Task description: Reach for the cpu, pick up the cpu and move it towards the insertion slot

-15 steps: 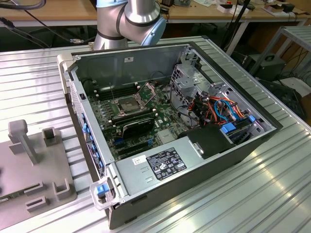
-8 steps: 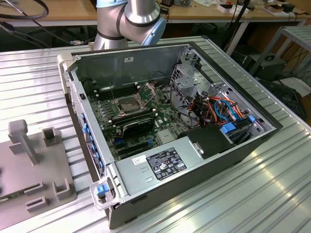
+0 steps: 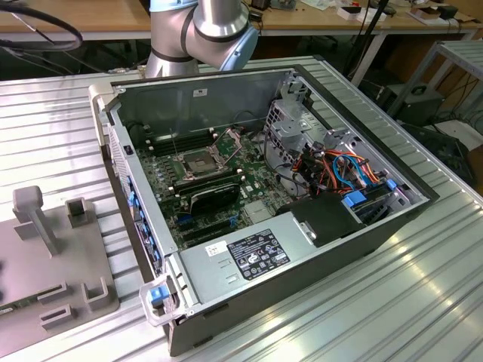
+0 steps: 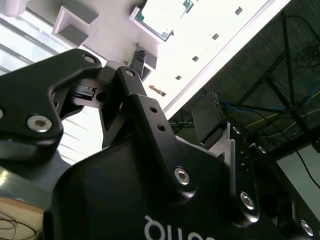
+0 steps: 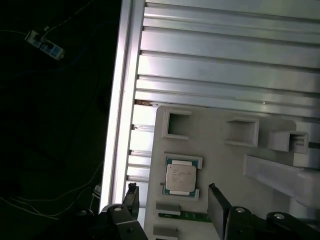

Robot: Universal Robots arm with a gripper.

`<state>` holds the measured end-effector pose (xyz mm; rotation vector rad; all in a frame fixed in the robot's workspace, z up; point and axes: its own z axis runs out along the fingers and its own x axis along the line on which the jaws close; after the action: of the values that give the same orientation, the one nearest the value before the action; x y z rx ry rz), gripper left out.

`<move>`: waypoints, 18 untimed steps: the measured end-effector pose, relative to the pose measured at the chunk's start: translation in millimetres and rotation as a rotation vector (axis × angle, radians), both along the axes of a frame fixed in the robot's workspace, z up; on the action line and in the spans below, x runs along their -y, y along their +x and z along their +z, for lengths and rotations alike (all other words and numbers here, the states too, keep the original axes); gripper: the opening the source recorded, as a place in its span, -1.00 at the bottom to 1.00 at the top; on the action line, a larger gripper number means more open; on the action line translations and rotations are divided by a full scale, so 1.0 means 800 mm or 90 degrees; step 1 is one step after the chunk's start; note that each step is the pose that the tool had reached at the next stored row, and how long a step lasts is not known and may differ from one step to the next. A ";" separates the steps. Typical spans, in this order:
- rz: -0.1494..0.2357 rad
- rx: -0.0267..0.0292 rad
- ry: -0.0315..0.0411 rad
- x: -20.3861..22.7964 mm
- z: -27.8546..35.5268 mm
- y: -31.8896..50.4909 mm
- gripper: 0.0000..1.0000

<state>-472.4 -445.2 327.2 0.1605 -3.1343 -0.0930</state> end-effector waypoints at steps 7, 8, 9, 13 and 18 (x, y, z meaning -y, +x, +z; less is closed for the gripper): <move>0.000 0.0002 -0.0022 -0.0001 -0.0098 0.000 0.33; 0.000 0.0002 -0.0023 -0.0001 -0.0123 0.000 0.33; 0.000 0.0002 -0.0022 -0.0001 -0.0146 0.000 0.33; -0.003 0.0003 -0.0023 0.0000 -0.0237 0.000 0.33; -0.004 0.0004 -0.0022 0.0000 -0.0375 0.000 0.33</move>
<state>-472.4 -445.2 297.3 0.1496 -3.1357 -0.0875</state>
